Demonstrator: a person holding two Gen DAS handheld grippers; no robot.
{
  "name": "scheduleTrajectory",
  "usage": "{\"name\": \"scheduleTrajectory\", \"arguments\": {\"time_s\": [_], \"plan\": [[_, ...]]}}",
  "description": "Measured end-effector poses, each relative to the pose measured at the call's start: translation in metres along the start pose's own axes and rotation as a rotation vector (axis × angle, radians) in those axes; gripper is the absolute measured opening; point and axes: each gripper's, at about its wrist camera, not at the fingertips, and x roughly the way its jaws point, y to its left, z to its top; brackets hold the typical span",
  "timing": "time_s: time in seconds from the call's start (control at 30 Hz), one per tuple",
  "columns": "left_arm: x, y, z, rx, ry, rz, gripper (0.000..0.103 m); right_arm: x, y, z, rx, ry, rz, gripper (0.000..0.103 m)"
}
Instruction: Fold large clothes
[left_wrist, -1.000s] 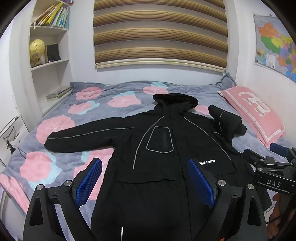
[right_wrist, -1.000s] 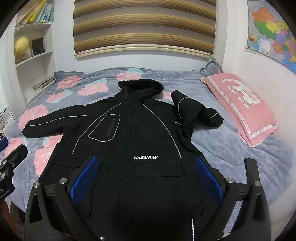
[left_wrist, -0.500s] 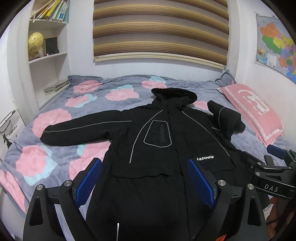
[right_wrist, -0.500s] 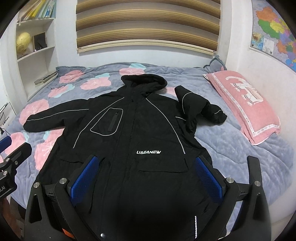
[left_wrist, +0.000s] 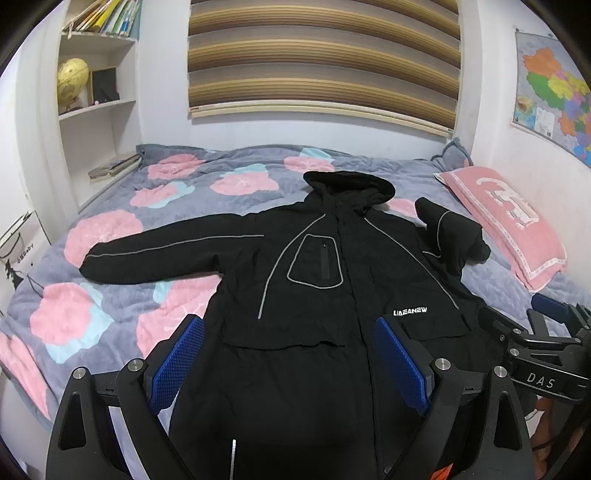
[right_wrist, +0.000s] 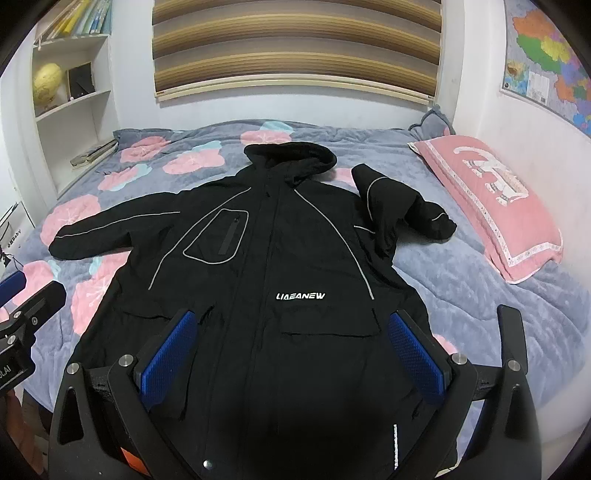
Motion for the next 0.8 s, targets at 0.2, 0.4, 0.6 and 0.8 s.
{"name": "scheduleTrajectory", "arguments": {"time_s": [0.2,0.4,0.6,0.8], "plan": [[0.003,0.002,-0.002,-0.009,0.009,-0.002,0.094,0.002,-0.001,-0.001,0.008,0.007,0.007,0.103],[0.006,0.003,-0.004,-0.015,0.014,-0.002,0.094,0.006,-0.001,-0.001,0.008,0.015,0.010,0.103],[0.011,0.004,-0.005,-0.022,0.028,-0.003,0.094,0.011,0.001,-0.002,0.003,0.028,0.010,0.103],[0.014,0.002,-0.006,-0.023,0.034,-0.004,0.094,0.011,0.000,-0.003,0.006,0.029,0.010,0.103]]}}
